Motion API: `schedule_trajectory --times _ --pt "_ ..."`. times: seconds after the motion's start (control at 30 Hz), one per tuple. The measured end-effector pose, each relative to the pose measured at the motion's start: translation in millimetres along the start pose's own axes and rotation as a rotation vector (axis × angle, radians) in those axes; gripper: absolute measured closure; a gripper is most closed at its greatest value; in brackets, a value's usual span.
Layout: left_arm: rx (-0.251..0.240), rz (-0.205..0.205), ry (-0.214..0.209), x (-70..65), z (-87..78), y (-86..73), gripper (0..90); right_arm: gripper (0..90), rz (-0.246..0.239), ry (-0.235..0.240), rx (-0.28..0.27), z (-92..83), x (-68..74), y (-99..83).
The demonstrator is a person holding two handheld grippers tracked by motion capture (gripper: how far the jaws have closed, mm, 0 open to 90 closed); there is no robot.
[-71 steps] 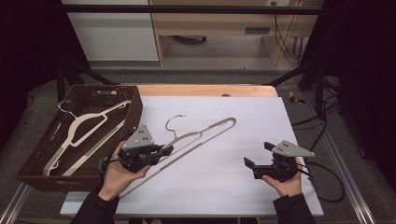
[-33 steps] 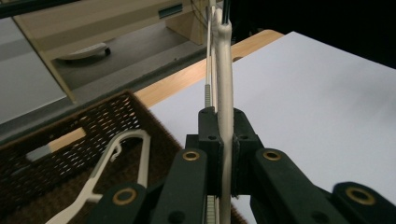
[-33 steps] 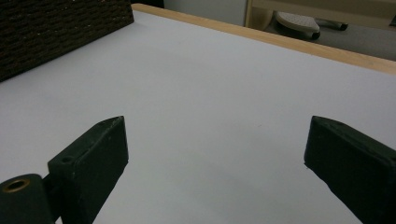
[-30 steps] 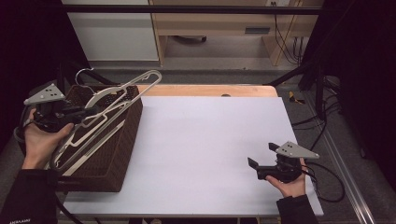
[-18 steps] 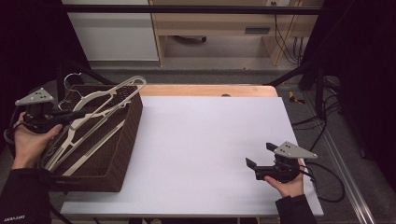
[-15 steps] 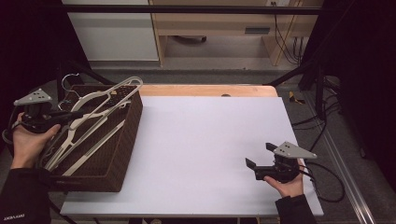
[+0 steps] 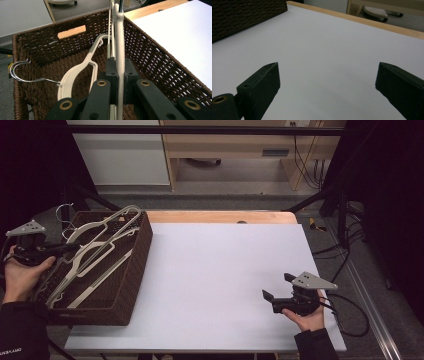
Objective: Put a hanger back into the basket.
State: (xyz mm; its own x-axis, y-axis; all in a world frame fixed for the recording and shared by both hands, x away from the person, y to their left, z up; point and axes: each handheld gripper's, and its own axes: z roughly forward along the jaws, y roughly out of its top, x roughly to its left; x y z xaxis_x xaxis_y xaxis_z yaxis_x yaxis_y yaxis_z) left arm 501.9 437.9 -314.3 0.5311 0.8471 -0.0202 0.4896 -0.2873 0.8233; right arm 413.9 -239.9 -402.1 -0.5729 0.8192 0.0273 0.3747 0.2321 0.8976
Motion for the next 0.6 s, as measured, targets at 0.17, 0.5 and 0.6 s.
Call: schedule_trajectory --times 0.17,0.5,0.6 --pt "0.070 0.016 -0.007 -6.6 14.6 0.7 85.8 5.8 0.001 0.001 0.001 -0.1 0.0 0.0" --pt "0.191 -0.062 -0.046 -1.9 46.0 -24.2 85.3 5.8 -0.003 0.001 0.004 0.0 -0.3 0.1" --pt "0.198 -0.094 -0.022 3.0 46.7 -33.0 85.1 5.8 -0.001 0.001 0.004 -0.2 -0.4 0.2"
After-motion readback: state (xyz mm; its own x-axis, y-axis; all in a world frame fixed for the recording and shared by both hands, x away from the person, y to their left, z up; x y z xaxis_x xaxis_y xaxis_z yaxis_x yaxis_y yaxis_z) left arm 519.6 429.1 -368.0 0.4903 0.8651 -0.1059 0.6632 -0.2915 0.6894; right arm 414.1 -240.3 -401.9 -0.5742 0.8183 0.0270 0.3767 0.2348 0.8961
